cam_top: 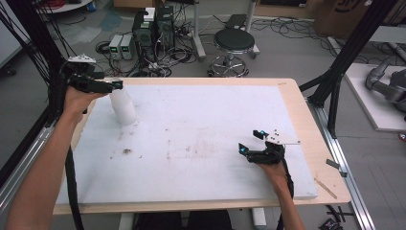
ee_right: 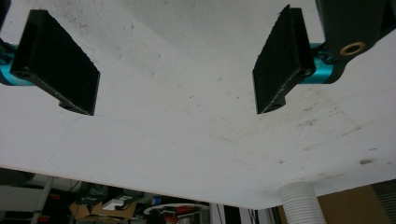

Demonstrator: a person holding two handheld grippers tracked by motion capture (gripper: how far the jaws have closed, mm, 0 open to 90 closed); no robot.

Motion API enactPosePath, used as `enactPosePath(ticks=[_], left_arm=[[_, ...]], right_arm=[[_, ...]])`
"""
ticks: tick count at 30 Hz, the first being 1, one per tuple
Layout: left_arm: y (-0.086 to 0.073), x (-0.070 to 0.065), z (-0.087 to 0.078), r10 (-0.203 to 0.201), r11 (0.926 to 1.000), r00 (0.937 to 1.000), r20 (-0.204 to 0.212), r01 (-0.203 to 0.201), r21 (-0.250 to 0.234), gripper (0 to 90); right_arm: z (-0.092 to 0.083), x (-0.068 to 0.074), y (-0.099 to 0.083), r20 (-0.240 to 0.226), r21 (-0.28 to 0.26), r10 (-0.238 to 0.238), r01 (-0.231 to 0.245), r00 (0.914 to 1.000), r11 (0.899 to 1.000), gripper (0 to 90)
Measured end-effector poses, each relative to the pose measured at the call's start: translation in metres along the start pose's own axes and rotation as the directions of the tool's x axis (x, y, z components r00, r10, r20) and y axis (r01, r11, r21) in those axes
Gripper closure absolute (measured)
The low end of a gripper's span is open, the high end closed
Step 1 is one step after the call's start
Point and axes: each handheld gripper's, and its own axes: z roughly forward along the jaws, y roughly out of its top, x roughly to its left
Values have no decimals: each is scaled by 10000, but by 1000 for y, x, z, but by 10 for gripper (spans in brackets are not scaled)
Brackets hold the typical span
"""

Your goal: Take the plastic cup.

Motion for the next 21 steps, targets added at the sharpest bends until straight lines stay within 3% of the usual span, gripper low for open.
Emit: enactPosePath(ticks=[10, 21], left_arm=[[0, -1, 15, -45, 9985, 9999, -147, 53, 542, 49], [-4, -1, 28, -81, 9914, 9992, -401, 133, 1299, 49]], right_arm=[[0, 1, 0, 17, 64, -9, 9, 10000, 10000, 147], [0, 0, 0, -55, 52, 60, -60, 10000, 10000, 147]])
